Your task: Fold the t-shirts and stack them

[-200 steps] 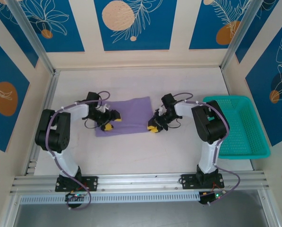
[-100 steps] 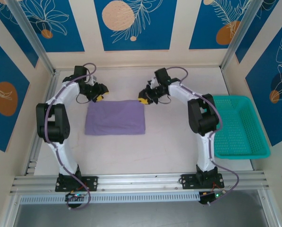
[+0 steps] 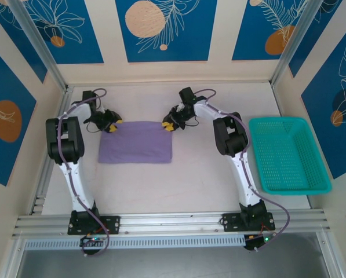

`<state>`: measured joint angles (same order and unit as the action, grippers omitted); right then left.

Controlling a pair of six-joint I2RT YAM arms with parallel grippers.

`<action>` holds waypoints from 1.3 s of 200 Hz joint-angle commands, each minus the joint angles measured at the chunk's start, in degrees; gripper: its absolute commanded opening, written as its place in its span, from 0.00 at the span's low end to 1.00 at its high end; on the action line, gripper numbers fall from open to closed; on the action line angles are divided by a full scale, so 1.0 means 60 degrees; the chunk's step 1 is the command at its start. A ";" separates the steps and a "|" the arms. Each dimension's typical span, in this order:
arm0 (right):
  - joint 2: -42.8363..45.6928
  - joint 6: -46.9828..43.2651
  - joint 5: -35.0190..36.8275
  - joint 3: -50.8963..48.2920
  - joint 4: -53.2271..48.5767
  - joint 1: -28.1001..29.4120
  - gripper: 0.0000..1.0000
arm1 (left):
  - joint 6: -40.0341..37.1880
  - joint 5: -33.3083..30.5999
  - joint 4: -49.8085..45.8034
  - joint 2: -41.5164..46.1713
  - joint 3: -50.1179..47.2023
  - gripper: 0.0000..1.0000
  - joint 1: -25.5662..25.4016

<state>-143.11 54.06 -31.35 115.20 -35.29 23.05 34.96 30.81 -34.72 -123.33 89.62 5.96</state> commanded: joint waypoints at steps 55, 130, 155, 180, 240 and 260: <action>0.0345 0.0224 -0.0041 0.0449 -0.0370 -0.0299 0.50 | 0.0355 -0.0173 0.0058 -0.0180 0.0971 0.75 0.0965; 0.4620 -0.1498 0.0740 -0.2408 -0.0355 -0.0215 0.77 | -0.1877 -0.4537 -0.2799 0.1739 0.1527 1.00 -0.2021; 0.6432 -0.1945 0.0954 -0.4834 -0.0167 -0.0486 0.77 | -0.1469 -0.5235 -0.3534 0.2041 0.0339 1.00 -0.3014; 0.7888 -0.2116 0.1020 -0.6691 0.0029 -0.0804 0.77 | -0.0874 -0.5483 -0.3638 0.2011 -0.0759 1.00 -0.3682; 0.8862 -0.2228 0.0823 -0.8436 0.0128 -0.1437 0.78 | -0.1377 -0.5988 -0.3300 0.0448 -0.0690 1.00 -0.3524; 0.8959 -0.2185 0.0805 -0.8595 0.0055 -0.1579 0.77 | -0.2262 -0.6165 -0.3591 -0.0292 0.0252 1.00 -0.3273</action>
<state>-92.03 42.11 -25.65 64.73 -34.30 14.46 27.24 -2.94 -56.03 -118.48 86.65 -15.94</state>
